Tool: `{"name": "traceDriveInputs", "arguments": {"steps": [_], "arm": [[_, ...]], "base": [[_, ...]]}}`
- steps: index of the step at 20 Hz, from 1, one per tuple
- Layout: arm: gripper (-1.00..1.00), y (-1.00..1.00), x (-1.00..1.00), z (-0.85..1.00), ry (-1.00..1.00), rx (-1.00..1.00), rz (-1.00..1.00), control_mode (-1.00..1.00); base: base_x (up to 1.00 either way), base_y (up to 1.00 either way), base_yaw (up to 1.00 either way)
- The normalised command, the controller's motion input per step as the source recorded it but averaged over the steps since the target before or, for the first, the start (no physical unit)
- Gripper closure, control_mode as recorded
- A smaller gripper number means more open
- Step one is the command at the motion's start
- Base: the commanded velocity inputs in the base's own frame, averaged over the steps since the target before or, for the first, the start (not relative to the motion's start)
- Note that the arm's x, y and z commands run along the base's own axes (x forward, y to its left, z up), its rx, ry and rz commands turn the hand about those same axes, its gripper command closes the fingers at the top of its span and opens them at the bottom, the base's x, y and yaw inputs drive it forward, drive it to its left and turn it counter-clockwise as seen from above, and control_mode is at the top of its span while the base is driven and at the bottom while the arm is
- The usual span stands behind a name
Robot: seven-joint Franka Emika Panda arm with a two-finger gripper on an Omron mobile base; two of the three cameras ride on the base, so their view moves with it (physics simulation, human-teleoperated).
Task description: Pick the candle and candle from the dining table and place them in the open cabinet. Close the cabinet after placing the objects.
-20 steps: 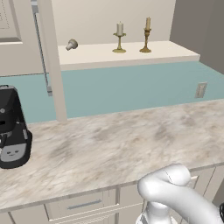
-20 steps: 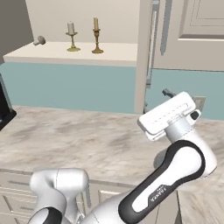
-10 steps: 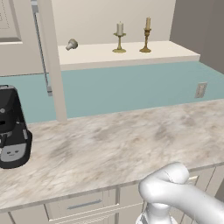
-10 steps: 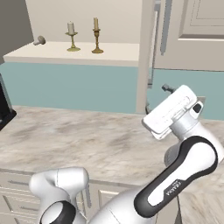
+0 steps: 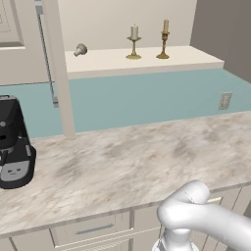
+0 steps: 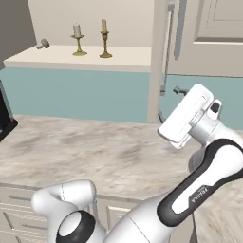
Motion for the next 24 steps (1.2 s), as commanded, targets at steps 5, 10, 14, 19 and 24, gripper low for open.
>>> {"name": "traceDriveInputs", "arguments": {"steps": [5, 10, 14, 19, 24], "arm": [[-1.00, 0.50, 0.00, 0.30, -0.03, -0.15, 0.01, -1.00], [-1.00, 0.56, 0.00, 0.19, 0.00, -0.12, 0.00, -1.00], [-1.00, 0.60, 0.04, 0.16, 0.00, -0.09, 0.00, -1.00], [-1.00, 0.55, 0.13, 0.22, 0.00, -0.08, 0.00, -1.00], [-1.00, 0.51, 0.19, 0.34, 0.00, -0.08, 0.00, -1.00]], "base": [[0.00, 0.00, 0.00], [0.00, 0.00, 0.00], [0.00, 0.00, 0.00], [0.00, 0.00, 0.00], [0.00, 0.00, 0.00]]}}
